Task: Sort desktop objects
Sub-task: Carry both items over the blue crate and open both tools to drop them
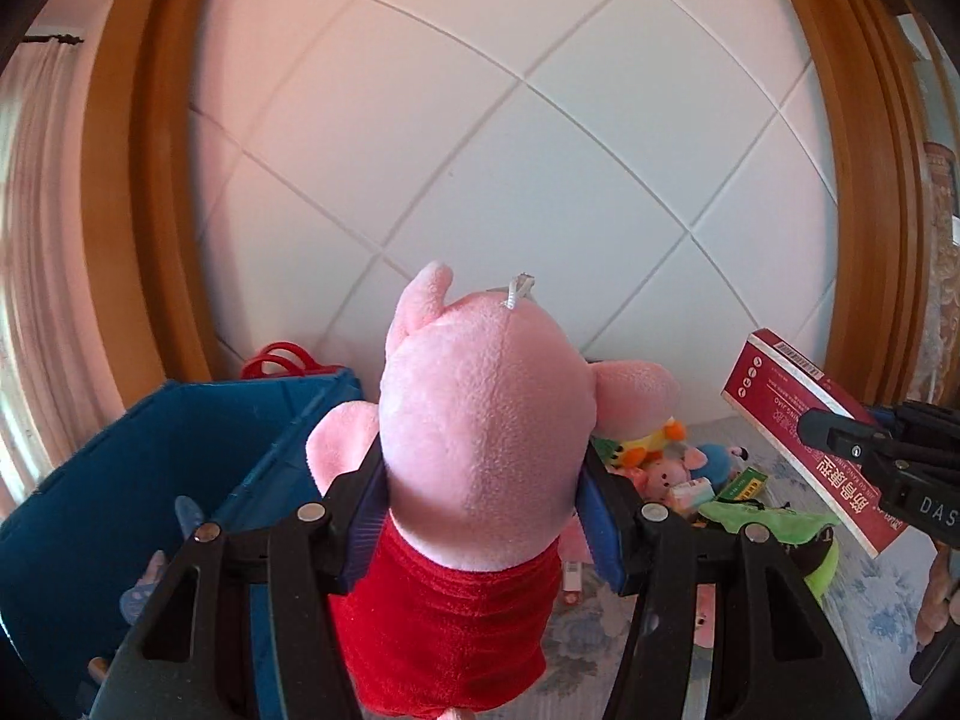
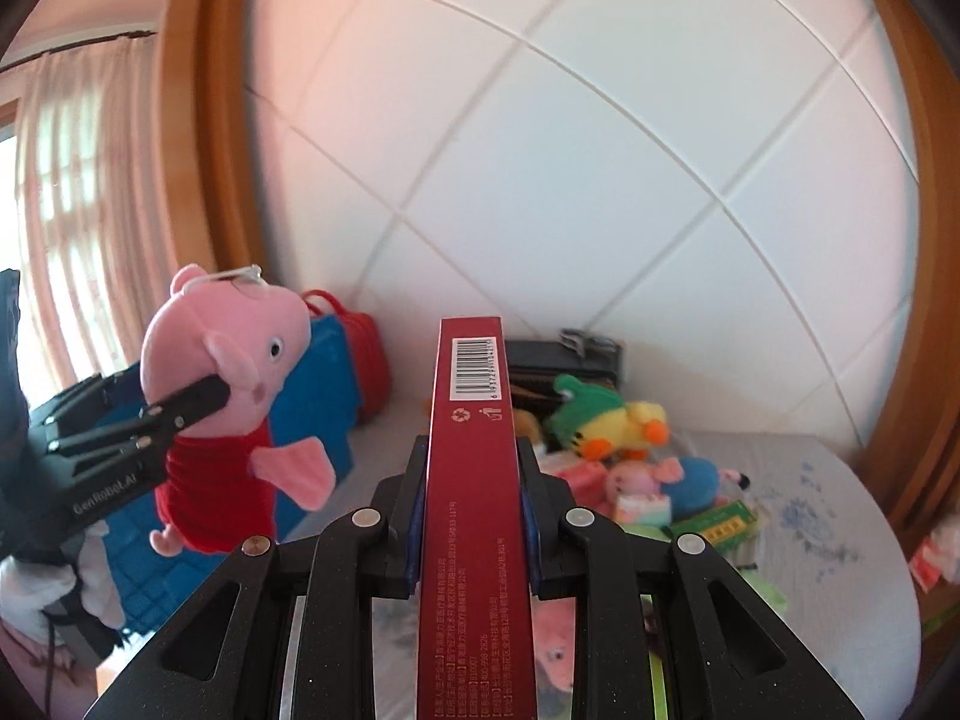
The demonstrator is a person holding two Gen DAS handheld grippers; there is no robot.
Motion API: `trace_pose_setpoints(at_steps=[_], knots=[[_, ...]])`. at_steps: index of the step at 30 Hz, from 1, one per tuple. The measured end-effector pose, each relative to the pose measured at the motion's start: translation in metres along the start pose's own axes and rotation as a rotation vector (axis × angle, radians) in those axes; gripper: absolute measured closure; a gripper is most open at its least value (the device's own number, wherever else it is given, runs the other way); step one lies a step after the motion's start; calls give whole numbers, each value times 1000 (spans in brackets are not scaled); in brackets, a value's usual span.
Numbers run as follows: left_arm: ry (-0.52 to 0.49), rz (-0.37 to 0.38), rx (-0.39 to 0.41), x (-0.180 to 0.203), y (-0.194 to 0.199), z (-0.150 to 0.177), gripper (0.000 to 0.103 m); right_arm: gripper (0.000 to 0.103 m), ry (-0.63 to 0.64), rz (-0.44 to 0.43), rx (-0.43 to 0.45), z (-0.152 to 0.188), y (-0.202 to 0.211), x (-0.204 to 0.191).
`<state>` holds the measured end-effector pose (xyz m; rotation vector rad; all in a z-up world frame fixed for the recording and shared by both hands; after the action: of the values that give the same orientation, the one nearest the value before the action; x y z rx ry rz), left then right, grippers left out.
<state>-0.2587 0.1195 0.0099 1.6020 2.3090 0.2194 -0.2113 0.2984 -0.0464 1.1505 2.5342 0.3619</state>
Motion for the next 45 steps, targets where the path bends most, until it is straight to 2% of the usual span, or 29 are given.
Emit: trace_pose_setpoints(at_steps=[6,10,14,19,25,29,33,34,35,36,37,38,41,45], knots=[[63,-142,34,-101,29,-28,47,79,91,-109,35,-31,-18,-75],[102,-230,34,-178,30,-40,47,79,127,-189,41,-57,-46,-132],[101,-270,-6,-254,4,-43,46,79,131,-253,44,-78,-94,-201],[67,-277,-109,-327,-53,-34,45,79,108,-269,14,-96,-177,-273],[58,-256,-228,-366,-87,9,40,79,36,-273,-85,-92,-266,-334],[39,-248,-264,-386,-96,27,38,79,43,-231,-150,-74,-297,-357],[48,-222,-280,-390,-88,31,34,76,36,-192,-185,-67,-308,-363],[53,-214,-282,-393,-87,32,34,67,41,-185,-185,-65,-308,-364],[59,-207,-282,-394,-84,34,34,46,47,-172,-183,-64,-306,-363],[63,-200,-279,-394,-81,35,34,33,59,-154,-177,-64,-303,-363],[67,-197,-280,-396,-78,36,34,13,67,-148,-172,-64,-301,-365],[71,-194,-279,-397,-75,39,34,4,76,-142,-165,-63,-297,-366],[95,-189,-270,-412,-69,48,34,0,116,-103,-140,-64,-278,-369],[138,-170,-248,-416,-53,57,33,0,121,-108,-120,-58,-249,-366]])
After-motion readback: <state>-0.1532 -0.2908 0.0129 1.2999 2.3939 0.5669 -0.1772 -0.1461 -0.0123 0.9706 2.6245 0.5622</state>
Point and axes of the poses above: each gripper's, at about its wrist camera, not at the fingertips, and y roughly against the way its jaws point, x to its right, z to its underside, the point moved 6 cm from there along -y, roughly the way its jaws point, and after that the axes turned 12 degrees about -z, right-handed, at the moved point
